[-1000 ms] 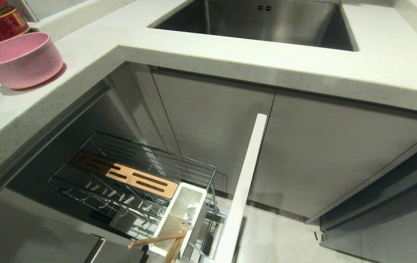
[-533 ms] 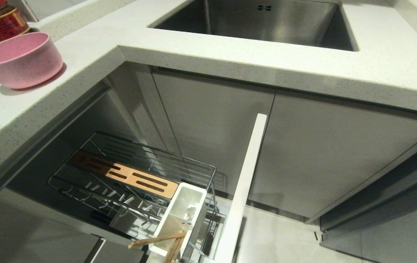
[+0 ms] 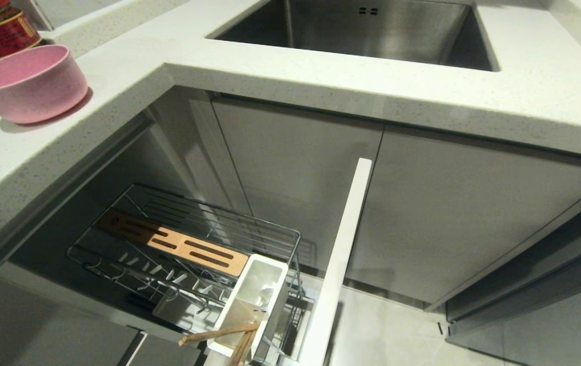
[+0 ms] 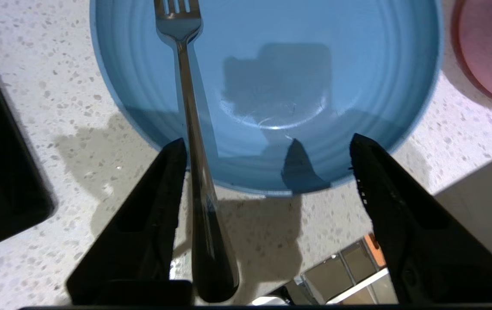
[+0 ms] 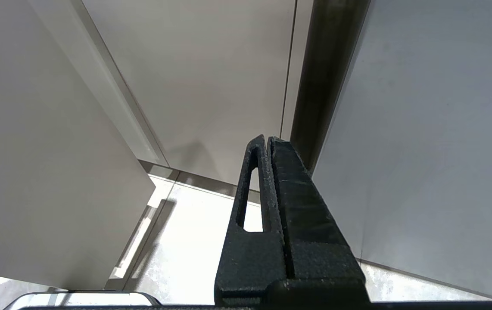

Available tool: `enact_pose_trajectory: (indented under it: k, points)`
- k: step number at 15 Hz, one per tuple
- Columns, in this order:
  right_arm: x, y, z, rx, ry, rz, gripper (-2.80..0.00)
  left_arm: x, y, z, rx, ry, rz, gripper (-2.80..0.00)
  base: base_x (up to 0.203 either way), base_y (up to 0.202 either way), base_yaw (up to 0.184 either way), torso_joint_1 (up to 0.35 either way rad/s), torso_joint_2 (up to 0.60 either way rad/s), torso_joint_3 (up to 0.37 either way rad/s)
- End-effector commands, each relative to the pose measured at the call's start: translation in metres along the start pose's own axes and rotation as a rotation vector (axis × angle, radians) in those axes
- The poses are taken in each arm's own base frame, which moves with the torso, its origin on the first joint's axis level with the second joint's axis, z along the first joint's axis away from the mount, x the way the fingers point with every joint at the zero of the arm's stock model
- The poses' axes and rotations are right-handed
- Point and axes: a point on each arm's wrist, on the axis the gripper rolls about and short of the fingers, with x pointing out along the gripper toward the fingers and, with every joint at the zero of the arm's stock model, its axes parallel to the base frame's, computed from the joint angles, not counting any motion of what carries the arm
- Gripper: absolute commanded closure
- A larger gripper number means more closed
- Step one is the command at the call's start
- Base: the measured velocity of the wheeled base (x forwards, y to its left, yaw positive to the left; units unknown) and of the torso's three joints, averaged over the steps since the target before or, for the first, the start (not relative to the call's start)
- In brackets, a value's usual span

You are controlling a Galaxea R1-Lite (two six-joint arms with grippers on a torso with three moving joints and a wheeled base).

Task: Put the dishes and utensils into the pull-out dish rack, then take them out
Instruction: Pick up the fork and place it in the cupboard

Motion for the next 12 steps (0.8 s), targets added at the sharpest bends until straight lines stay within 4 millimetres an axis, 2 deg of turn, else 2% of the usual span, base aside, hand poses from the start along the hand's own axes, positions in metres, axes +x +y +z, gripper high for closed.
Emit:
enact_pose_trajectory:
  k: [1,5,12]
  points:
    - [0.001,0.000,-0.007,0.000,0.025,0.000,0.00,0.019,-0.003,0.003,-0.016,0.011,0.023,-2.80,0.000,0.000,0.000,0.000,0.00,0.000]
    - [0.001,0.000,-0.007,0.000,0.025,0.000,0.00,0.031,-0.004,0.007,-0.030,-0.014,0.034,-2.80,0.000,0.000,0.000,0.000,0.00,0.000]
    - [0.001,0.000,-0.007,0.000,0.025,0.000,0.00,0.037,-0.002,0.006,-0.036,0.000,0.057,-2.80,0.000,0.000,0.000,0.000,0.00,0.000]
